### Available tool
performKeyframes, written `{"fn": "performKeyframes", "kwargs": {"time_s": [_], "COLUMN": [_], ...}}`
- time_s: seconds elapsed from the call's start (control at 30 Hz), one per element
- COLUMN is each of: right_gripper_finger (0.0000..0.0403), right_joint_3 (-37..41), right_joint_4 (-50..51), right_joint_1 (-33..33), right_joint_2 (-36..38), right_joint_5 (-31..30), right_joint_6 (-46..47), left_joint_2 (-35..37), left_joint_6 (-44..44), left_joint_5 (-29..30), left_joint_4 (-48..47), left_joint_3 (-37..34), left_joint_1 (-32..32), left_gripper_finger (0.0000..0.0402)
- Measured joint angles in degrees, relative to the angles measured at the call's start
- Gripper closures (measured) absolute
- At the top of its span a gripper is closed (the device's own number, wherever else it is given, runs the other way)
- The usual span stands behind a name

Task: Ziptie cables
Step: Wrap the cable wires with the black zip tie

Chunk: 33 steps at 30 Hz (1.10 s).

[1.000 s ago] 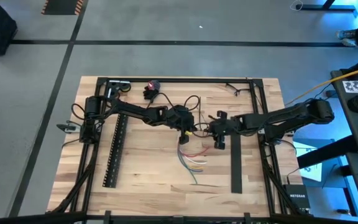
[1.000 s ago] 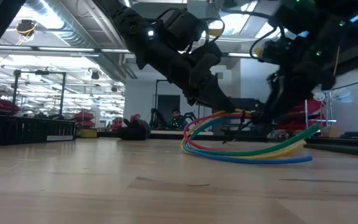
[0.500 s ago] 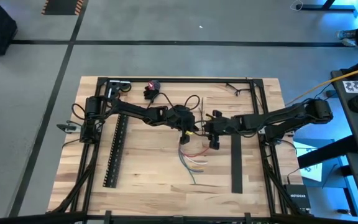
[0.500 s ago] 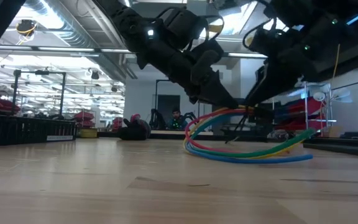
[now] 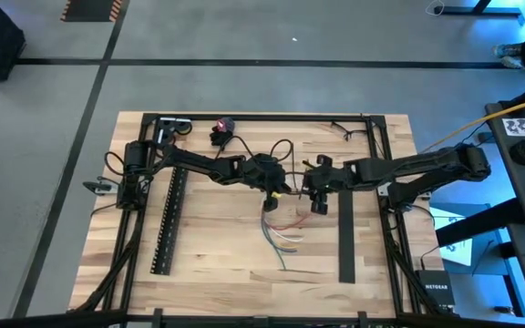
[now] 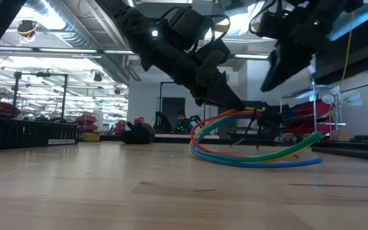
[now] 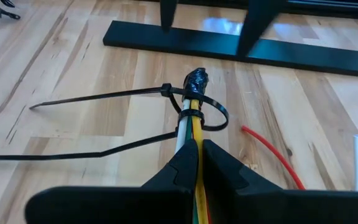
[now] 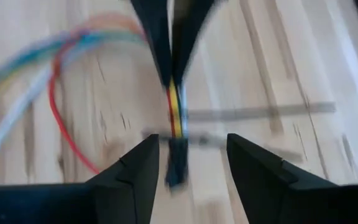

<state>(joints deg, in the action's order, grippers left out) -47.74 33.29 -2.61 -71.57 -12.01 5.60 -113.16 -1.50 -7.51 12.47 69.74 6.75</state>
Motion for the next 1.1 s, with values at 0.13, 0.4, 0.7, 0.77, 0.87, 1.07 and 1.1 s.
{"fn": "performKeyframes", "kwargs": {"time_s": [0.13,0.4,0.7,0.77,0.87,1.07,1.1], "right_gripper_finger": [0.0221,0.0221,0.0221,0.0221,0.0221,0.0221,0.0221], "right_joint_3": [2.65,9.37,8.09,7.16,5.69,5.65,5.61], "right_joint_4": [3.69,-13.57,-21.82,-22.13,-23.52,-26.54,-26.72], "right_joint_1": [0.00,0.00,0.00,0.00,0.00,0.00,0.00], "right_joint_2": [0.04,-3.37,-10.79,-10.89,-10.89,-14.03,-14.61], "right_joint_5": [0.48,1.13,0.99,0.92,-0.83,1.26,1.52], "right_joint_6": [1.72,1.98,-0.10,-0.10,-0.98,-2.34,-1.68], "left_joint_2": [0.00,0.00,-0.17,-0.20,-0.20,-0.20,-0.20], "left_joint_6": [0.00,0.04,0.38,0.55,0.34,-0.37,-0.43], "left_joint_5": [0.00,0.00,-0.33,-0.99,-1.20,-1.30,-1.34], "left_joint_4": [0.02,0.20,0.10,-0.10,0.11,0.28,0.26], "left_joint_3": [0.00,0.00,0.02,0.02,0.02,0.02,0.02], "left_joint_1": [0.04,0.04,-0.02,-0.05,-0.16,-0.16,-0.16], "left_gripper_finger": [0.0390,0.0390,0.0390,0.0390,0.0390,0.0390,0.0390]}}
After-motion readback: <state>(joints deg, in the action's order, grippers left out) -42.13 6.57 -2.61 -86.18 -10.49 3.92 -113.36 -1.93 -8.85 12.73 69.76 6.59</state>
